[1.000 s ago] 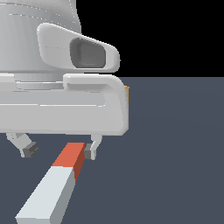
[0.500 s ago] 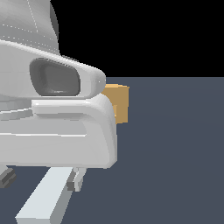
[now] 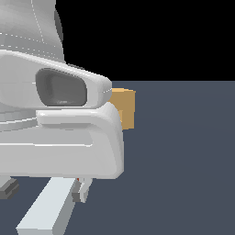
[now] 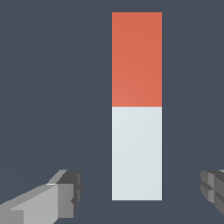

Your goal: Insert the peg into the horizontal hole in a box.

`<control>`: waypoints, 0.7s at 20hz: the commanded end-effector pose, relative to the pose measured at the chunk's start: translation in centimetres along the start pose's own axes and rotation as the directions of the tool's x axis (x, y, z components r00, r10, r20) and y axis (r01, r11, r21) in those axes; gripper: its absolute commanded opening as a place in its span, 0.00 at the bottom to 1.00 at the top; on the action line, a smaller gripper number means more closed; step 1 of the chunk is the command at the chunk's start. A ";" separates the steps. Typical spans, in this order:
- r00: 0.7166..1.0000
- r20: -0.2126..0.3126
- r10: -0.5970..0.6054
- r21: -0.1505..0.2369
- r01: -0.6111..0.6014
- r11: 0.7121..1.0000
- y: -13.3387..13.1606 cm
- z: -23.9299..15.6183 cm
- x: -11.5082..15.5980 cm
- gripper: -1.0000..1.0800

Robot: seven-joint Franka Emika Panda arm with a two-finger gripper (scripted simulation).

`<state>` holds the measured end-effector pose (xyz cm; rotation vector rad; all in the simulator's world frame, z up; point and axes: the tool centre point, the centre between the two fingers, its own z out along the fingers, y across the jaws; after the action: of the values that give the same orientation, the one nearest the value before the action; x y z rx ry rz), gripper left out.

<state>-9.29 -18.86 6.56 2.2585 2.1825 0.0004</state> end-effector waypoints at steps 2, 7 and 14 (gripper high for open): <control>1.000 0.000 0.000 0.001 0.000 1.000 -0.1 1.1 0.0 0.96; 1.000 0.000 0.000 0.001 0.000 1.000 -0.1 3.5 0.1 0.96; 1.000 0.000 -0.001 0.001 0.001 1.000 0.0 4.5 0.1 0.00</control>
<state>-9.34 -18.75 2.09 2.2594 2.1845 -0.0008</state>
